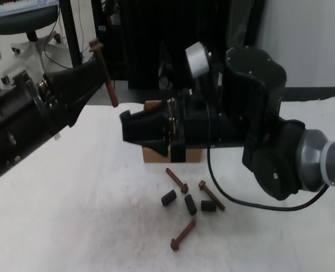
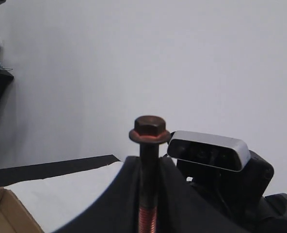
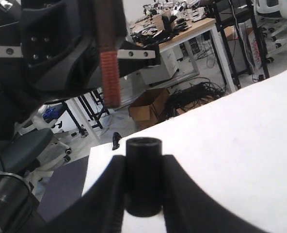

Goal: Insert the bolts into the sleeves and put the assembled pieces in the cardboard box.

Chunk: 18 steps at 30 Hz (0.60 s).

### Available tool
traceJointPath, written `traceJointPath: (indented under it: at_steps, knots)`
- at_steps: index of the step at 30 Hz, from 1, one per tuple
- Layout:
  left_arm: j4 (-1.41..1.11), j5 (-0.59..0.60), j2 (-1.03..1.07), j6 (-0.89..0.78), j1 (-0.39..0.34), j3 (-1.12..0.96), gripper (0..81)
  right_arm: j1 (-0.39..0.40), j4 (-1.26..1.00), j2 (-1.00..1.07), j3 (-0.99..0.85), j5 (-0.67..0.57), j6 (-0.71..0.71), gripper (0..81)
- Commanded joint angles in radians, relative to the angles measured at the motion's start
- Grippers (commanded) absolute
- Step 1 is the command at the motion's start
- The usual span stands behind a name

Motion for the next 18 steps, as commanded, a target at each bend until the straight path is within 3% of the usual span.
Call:
traceJointPath:
  at_steps: [1,14,18]
  knots:
    - [-0.018,0.010,-0.010,0.038,0.000,-0.003,0.4,0.005,-0.005,-0.006,0.000,-0.007,0.004,0.8]
    - [0.049,0.049,-0.010,0.094,0.000,-0.003,0.4,0.006,-0.102,-0.006,0.000,-0.015,0.031,0.8]
    - [0.049,0.049,-0.010,0.101,0.000,-0.003,0.4,0.006,-0.153,-0.006,0.000,-0.015,-0.028,0.8]
